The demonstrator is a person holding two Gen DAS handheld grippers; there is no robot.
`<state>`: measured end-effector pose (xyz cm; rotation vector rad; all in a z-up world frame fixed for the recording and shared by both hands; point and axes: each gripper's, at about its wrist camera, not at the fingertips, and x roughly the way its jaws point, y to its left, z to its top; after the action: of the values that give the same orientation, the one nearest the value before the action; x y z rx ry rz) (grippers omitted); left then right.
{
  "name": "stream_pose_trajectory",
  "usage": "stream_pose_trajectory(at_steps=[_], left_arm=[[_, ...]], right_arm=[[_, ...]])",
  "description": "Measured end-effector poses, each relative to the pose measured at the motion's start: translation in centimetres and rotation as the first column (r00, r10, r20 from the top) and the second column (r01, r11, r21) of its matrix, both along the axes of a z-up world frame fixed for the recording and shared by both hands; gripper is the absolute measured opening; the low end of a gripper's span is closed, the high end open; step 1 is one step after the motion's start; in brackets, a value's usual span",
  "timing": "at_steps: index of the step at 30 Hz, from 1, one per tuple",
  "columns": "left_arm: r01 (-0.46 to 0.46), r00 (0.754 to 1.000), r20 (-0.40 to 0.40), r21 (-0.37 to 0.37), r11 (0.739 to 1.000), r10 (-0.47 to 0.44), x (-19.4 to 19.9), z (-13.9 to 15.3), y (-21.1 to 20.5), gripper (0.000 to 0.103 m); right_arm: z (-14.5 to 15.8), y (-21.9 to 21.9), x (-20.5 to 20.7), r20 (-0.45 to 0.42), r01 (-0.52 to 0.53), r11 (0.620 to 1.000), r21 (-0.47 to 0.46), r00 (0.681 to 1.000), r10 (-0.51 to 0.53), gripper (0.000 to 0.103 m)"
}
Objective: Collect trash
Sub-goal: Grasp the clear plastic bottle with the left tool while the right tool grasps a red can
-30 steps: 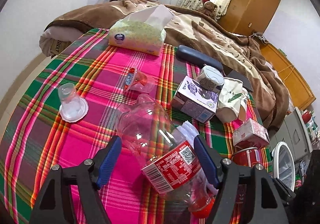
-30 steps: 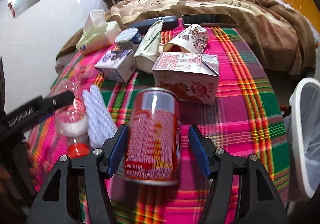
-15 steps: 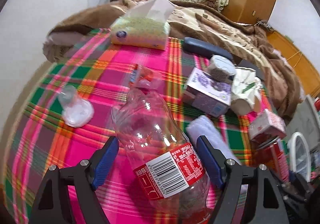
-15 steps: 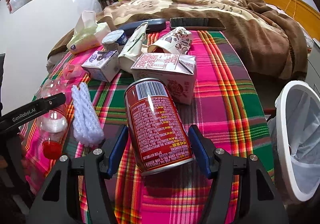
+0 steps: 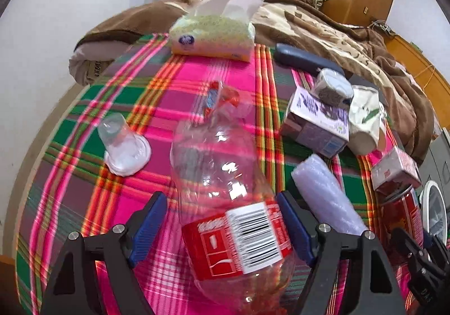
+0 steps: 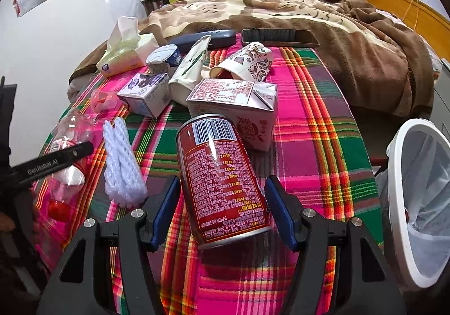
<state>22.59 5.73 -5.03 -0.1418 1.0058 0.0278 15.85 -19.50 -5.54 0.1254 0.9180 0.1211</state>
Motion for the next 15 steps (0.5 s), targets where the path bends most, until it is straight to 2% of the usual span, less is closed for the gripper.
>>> stream_pose_trajectory(at_steps=[2,5,9,15], left_arm=[[0.017,1.000,-0.021,-0.035,0.999,-0.018,0.1,-0.5,-0.2,0.074],[0.022,1.000,-0.007,0.007,1.000,-0.022,-0.1,-0.5,-0.8,0.064],[0.029,1.000,-0.005,-0.027,0.999,-0.029,-0.3,-0.3,-0.7,0.064],[0.050,0.998,0.028,-0.025,0.998,-0.049,-1.7,0.5,-1.0,0.064]], right_arm=[[0.0,0.0,0.0,0.004,-0.002,1.000,-0.002,1.000,0.002,0.064],[0.0,-0.1,-0.1,0.011,-0.008,1.000,-0.006,1.000,0.008,0.063],[0.2,0.0,-0.4,0.035,-0.006,1.000,-0.018,0.999,0.007,0.060],[0.6,-0.3,-0.9,0.067,-0.013,1.000,0.004,0.998,0.012,0.059]])
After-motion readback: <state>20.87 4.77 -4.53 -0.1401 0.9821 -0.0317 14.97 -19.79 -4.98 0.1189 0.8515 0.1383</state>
